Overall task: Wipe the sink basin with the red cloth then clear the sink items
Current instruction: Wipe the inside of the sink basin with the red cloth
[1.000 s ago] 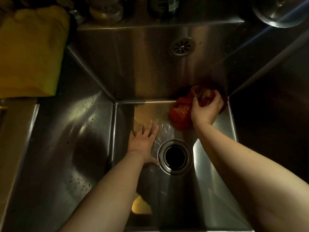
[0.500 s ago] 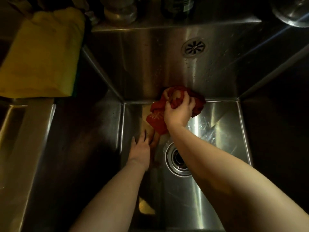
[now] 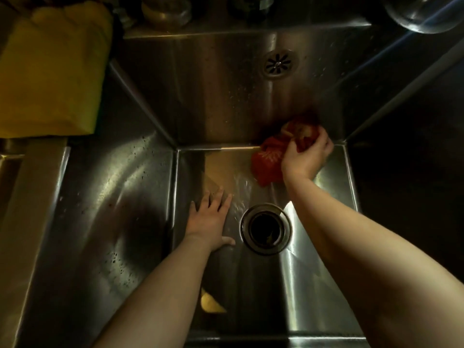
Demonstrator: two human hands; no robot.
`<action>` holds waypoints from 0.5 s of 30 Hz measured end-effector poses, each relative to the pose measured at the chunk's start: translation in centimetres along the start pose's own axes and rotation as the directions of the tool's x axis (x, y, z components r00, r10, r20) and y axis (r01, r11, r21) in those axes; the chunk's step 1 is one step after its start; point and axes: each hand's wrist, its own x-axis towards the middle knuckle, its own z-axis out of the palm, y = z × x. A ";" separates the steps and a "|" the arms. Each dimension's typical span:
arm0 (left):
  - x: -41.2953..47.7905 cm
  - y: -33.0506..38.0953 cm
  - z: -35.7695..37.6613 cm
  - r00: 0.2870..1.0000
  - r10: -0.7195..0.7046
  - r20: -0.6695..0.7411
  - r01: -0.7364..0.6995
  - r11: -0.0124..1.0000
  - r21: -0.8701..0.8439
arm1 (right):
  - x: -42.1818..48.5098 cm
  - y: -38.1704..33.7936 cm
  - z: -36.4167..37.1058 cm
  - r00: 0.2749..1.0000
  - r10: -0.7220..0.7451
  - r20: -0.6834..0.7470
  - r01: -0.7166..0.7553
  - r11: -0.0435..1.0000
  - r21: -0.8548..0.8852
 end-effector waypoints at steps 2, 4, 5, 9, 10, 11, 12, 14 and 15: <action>0.0 0.1 -0.1 1.000 -0.003 0.003 0.003 1.000 0.002 | 0.9 -0.2 -0.4 0.993 0.073 -0.094 -0.069 0.997 0.046; 0.0 0.1 -0.1 1.000 -0.005 0.004 0.005 1.000 0.000 | 1.2 -0.7 -0.2 0.984 0.135 -0.115 -0.127 0.989 0.077; 0.0 0.1 -0.2 1.000 -0.006 0.003 0.006 1.000 -0.002 | 1.0 -1.0 0.1 0.983 0.153 -0.097 -0.145 0.986 0.085; 0.0 0.0 -0.1 1.000 -0.008 0.006 0.008 1.000 -0.015 | -1.8 -1.9 2.3 0.974 0.209 0.089 -0.221 0.964 0.147; 0.0 0.0 -0.1 1.000 -0.010 0.012 0.011 1.000 -0.023 | -2.6 -1.9 2.8 0.967 0.205 0.153 -0.229 0.961 0.156; 0.0 0.0 -0.1 1.000 -0.013 0.020 0.014 1.000 -0.025 | -3.3 -1.8 3.2 0.958 0.196 0.207 -0.230 0.960 0.158; 0.1 0.0 0.0 1.000 -0.016 0.025 0.016 1.000 -0.026 | -3.8 -1.8 3.6 0.951 0.183 0.250 -0.224 0.963 0.149; 0.0 -0.1 0.2 0.999 -0.020 0.029 0.021 0.999 -0.029 | -4.5 -1.5 4.2 0.938 0.149 0.314 -0.186 0.978 0.093; 0.0 -0.1 0.3 0.999 -0.023 0.028 0.024 0.999 -0.029 | -4.8 -1.3 4.4 0.933 0.128 0.337 -0.157 0.986 0.060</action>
